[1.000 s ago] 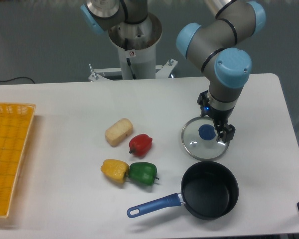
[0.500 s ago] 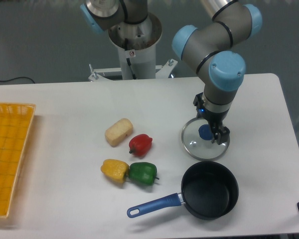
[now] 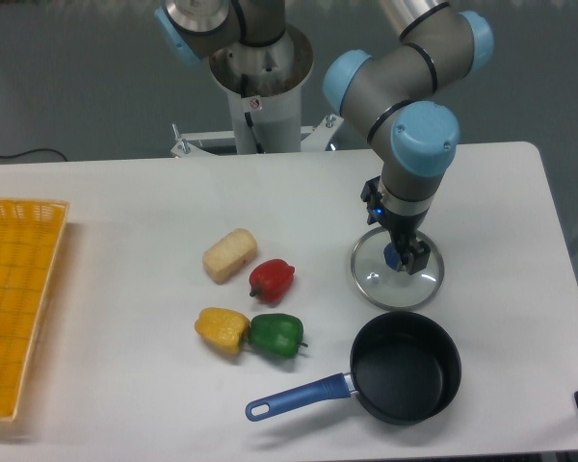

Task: Pick up the red pepper
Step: 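Move the open gripper toward the red bell pepper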

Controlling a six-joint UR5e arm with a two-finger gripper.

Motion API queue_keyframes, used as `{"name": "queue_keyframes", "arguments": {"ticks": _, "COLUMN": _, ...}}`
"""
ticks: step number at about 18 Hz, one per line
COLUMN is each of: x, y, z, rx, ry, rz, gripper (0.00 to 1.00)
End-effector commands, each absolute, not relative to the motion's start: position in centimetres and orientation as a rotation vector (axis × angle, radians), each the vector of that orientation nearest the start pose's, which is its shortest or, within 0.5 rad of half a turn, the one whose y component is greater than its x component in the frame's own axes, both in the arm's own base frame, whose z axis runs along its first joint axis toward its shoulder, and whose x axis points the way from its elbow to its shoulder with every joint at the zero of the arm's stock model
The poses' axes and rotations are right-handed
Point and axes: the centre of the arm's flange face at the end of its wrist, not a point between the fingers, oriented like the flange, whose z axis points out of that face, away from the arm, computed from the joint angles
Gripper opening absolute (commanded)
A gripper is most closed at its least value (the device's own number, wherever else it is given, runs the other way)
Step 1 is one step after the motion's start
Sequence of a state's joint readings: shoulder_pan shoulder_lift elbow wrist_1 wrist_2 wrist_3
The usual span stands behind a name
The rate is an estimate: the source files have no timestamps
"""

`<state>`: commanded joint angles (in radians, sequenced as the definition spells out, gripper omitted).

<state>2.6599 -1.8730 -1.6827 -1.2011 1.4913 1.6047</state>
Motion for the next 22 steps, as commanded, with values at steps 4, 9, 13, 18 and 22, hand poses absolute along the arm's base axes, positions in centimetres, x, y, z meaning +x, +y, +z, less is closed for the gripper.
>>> {"name": "queue_keyframes", "arguments": {"ticks": 4, "x": -43.4, "y": 39.0, "z": 29.5, "rx": -2.918, "ry": 0.725, "rz": -0.164, "gripper": 1.0}}
{"name": "queue_keyframes", "arguments": {"ticks": 9, "x": -41.6, "y": 38.7, "z": 28.1, "rx": -2.895, "ry": 0.649, "rz": -0.217, "gripper": 1.0}}
{"name": "queue_keyframes", "arguments": {"ticks": 13, "x": -39.5, "y": 38.4, "z": 25.0, "rx": -2.876, "ry": 0.514, "rz": -0.205, "gripper": 1.0}}
{"name": "queue_keyframes", "arguments": {"ticks": 18, "x": -37.3, "y": 40.6, "z": 23.9, "rx": -2.882, "ry": 0.487, "rz": -0.195, "gripper": 1.0}}
{"name": "queue_keyframes", "arguments": {"ticks": 22, "x": -35.8, "y": 42.3, "z": 23.2, "rx": -2.888, "ry": 0.473, "rz": -0.199, "gripper": 1.0}}
